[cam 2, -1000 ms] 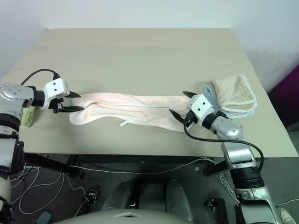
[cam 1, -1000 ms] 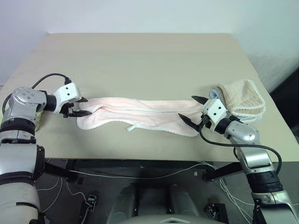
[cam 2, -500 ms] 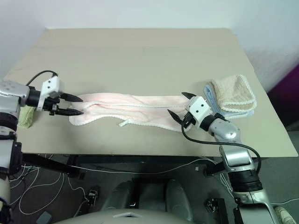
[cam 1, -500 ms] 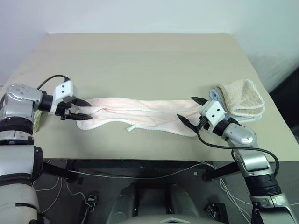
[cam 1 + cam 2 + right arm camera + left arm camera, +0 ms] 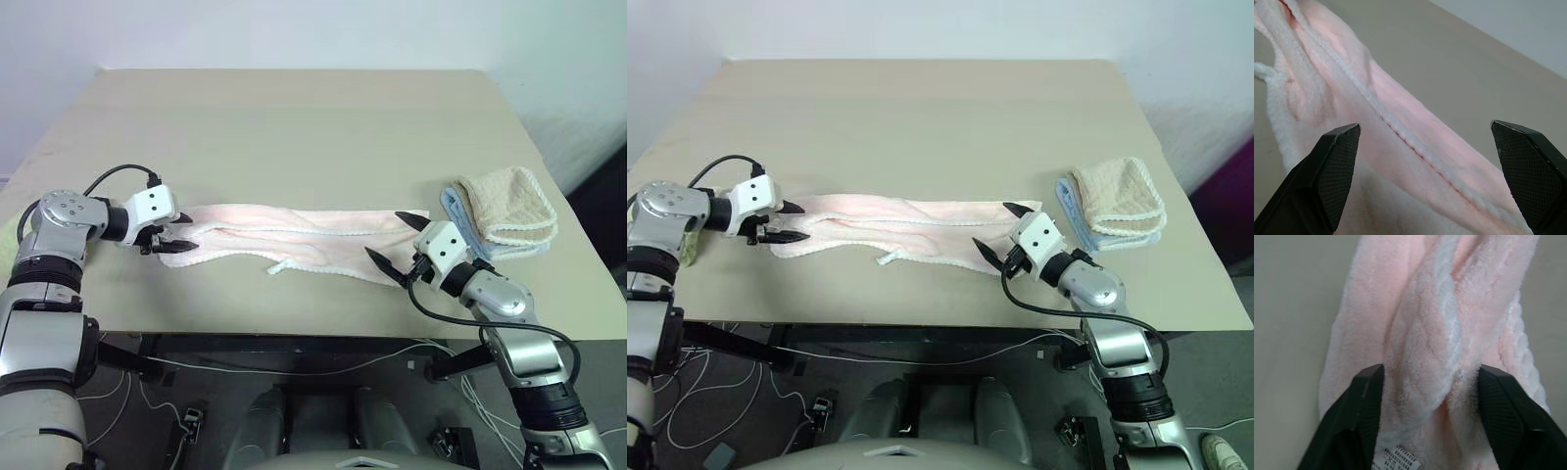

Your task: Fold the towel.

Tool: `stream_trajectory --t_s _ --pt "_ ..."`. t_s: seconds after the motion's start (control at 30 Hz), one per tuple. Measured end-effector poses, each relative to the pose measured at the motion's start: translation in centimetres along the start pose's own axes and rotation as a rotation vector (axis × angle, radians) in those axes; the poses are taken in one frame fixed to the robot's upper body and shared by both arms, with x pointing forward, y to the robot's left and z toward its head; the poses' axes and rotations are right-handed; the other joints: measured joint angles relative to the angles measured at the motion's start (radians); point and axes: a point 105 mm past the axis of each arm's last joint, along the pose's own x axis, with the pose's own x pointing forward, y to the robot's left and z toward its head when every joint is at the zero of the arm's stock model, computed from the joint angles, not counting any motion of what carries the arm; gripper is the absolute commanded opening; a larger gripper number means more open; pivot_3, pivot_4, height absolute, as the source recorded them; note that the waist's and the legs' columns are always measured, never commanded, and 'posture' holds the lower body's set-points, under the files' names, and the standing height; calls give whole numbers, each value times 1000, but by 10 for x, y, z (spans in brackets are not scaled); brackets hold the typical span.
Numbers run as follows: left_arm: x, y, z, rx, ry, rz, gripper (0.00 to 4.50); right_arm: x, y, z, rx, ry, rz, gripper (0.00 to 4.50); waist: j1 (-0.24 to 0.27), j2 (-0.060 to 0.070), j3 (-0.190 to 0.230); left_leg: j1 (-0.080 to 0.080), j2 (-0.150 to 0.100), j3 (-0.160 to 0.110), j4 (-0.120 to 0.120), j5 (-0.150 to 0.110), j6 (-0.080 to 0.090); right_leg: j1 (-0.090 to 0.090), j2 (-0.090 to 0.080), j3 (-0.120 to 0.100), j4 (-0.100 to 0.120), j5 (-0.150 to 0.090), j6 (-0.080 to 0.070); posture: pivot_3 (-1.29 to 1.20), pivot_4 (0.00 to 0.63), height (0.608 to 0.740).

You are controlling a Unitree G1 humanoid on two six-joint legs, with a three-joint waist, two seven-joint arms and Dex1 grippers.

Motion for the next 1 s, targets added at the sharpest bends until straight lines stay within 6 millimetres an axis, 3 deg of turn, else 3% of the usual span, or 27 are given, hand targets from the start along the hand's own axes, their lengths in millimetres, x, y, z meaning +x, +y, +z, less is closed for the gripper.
stream_trajectory --t_s 0.1,0.77,1.0 --pt "-2 2 2 -12 -19 8 854 1 1 0 4 -2 2 4500 0 0 0 0 0 0 0 0 0 0 0 0 0 0 0 0 150 740" --pt "-16 -4 15 -184 -174 -83 854 6 6 1 25 -4 15 4500 -2 0 0 0 0 0 0 0 0 0 0 0 0 0 0 0 150 740" --pt "-14 -25 -2 -191 -113 -155 854 8 6 4 26 -14 14 4500 -2 0 0 0 1 0 0 0 0 0 0 0 0 0 0 0 150 740"
